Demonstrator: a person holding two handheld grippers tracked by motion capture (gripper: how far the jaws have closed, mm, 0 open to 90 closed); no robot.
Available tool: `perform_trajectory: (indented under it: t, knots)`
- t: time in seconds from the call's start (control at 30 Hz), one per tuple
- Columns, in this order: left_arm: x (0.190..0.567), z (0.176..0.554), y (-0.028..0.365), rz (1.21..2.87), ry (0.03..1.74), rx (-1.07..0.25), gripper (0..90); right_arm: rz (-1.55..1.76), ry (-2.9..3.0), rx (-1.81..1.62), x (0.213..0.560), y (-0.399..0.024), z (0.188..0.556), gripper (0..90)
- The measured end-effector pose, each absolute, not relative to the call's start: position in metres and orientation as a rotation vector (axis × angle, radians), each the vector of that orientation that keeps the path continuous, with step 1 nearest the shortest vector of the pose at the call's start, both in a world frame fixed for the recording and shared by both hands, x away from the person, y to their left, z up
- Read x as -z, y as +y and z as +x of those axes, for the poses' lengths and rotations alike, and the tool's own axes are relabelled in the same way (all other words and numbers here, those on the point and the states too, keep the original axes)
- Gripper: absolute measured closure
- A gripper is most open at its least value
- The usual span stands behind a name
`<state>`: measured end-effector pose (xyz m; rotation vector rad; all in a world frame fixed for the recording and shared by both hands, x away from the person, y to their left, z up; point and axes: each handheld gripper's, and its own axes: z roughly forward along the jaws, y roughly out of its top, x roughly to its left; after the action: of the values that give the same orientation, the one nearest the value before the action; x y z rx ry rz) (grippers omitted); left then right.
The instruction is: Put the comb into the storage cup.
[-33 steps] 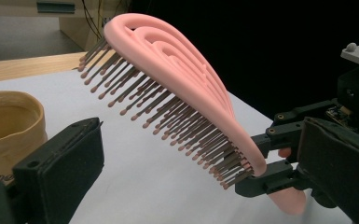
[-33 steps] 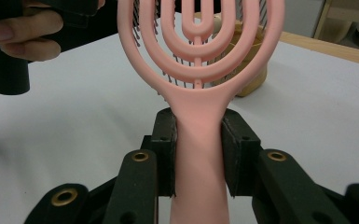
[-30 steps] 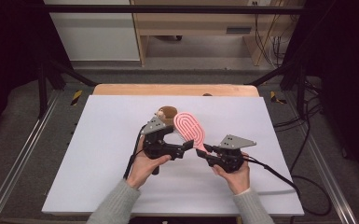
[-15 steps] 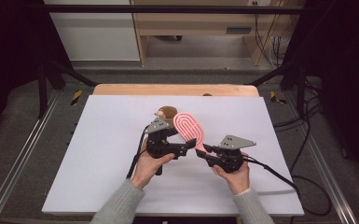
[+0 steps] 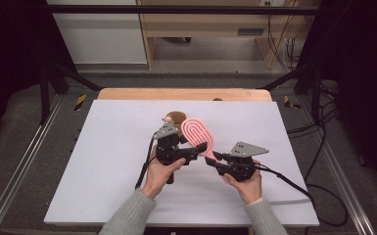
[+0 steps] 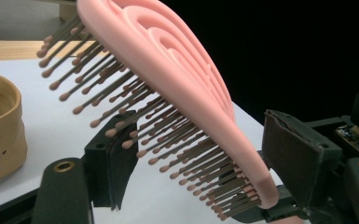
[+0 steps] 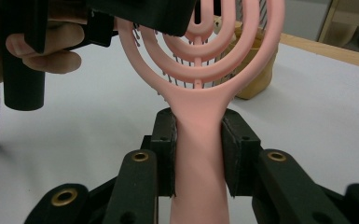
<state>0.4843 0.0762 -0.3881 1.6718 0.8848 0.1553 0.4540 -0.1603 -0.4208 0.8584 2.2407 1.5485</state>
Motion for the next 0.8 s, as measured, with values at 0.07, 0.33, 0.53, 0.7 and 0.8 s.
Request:
perform_trajectory:
  t: [0.07,0.33,0.53,0.7,0.8]
  knots:
    - [0.3882,0.4843,0.0759,1.669,0.886,-0.152,29.1,0.852,2.245,-1.542,0.4209,-0.1596,0.4539,69.3]
    - [0.387,0.4853,0.0788,1.655,0.892,-0.138,39.6,0.836,2.25,-1.542,0.4203,-0.1585,0.4534,69.3]
    - [0.3872,0.4856,0.0782,1.648,0.902,-0.125,42.7,0.835,2.248,-1.538,0.4204,-0.1584,0.4532,69.3]
    - [0.3874,0.4855,0.0779,1.653,0.907,-0.12,43.5,0.834,2.25,-1.535,0.4206,-0.1584,0.4533,69.3]
    - [0.3873,0.4854,0.0784,1.655,0.915,-0.109,44.3,0.832,2.25,-1.534,0.4211,-0.1581,0.4535,69.3]
